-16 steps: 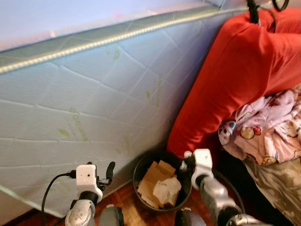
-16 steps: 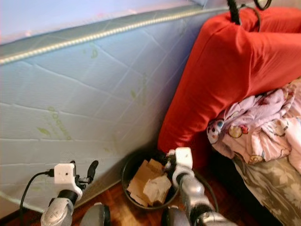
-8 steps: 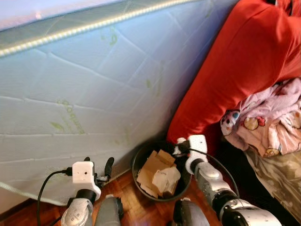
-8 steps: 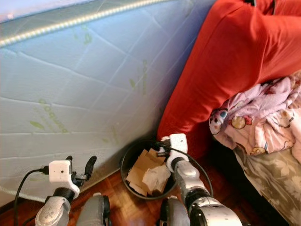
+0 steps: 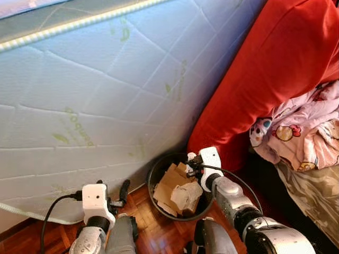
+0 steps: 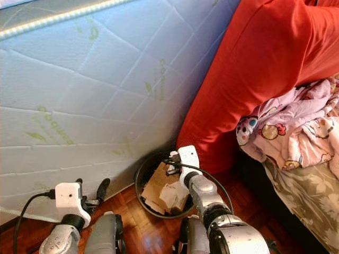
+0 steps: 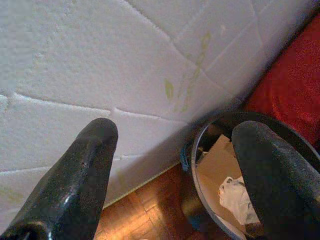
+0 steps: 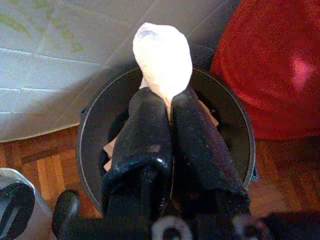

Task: Clean up the room

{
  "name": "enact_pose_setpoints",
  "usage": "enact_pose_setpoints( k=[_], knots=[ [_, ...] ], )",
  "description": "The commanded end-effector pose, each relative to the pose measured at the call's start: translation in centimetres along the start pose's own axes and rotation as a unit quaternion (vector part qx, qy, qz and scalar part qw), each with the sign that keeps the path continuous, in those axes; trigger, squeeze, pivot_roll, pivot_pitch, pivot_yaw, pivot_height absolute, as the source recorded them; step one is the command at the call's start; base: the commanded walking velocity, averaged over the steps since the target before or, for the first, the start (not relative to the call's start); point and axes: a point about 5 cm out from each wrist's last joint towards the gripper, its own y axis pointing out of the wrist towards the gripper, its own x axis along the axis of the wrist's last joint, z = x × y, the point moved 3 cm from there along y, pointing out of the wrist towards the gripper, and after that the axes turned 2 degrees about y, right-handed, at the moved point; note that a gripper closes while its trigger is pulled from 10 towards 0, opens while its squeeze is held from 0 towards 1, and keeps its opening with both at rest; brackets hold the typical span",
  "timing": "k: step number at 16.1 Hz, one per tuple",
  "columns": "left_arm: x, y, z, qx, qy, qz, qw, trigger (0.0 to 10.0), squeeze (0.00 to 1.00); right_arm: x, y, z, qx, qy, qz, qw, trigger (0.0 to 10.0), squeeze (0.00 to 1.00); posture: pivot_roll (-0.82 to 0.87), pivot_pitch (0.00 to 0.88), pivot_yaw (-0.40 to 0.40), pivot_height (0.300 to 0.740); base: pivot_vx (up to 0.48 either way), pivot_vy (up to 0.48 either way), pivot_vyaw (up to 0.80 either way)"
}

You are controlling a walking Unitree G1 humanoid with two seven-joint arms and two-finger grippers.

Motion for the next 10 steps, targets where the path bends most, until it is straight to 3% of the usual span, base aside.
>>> enact_pose_setpoints(
  k=[1, 2, 3, 10],
  knots=[
    [-0.33, -0.4, -0.16, 0.001, -0.007, 0.014, 1.0, 10.0, 0.0, -0.81, -0.1, 0.03, 0.002, 0.002, 0.018, 1.0, 10.0, 0.71, 0.22, 0.266, -0.1, 0.637, 0.0, 0.0, 0.0],
    [-0.3, -0.43, -0.14, 0.002, -0.007, 0.015, 1.0, 10.0, 0.0, -0.79, -0.1, 0.02, 0.002, 0.002, 0.018, 1.0, 10.0, 0.94, 0.22, 0.266, -0.1, 0.637, 0.0, 0.0, 0.0],
    [-0.27, -0.44, -0.12, 0.003, -0.007, 0.016, 1.0, 10.0, 0.0, -0.78, -0.1, 0.03, 0.004, 0.002, 0.019, 1.0, 10.0, 1.0, 0.22, 0.267, -0.101, 0.637, 0.0, 0.0, 0.0],
    [-0.31, -0.46, -0.07, 0.005, -0.008, 0.025, 1.0, 10.0, 0.0, -0.99, -0.09, 0.33, 0.014, -0.003, 0.025, 1.0, 10.0, 1.0, 0.22, 0.265, -0.103, 0.637, 0.0, 0.0, 0.0]
  ],
)
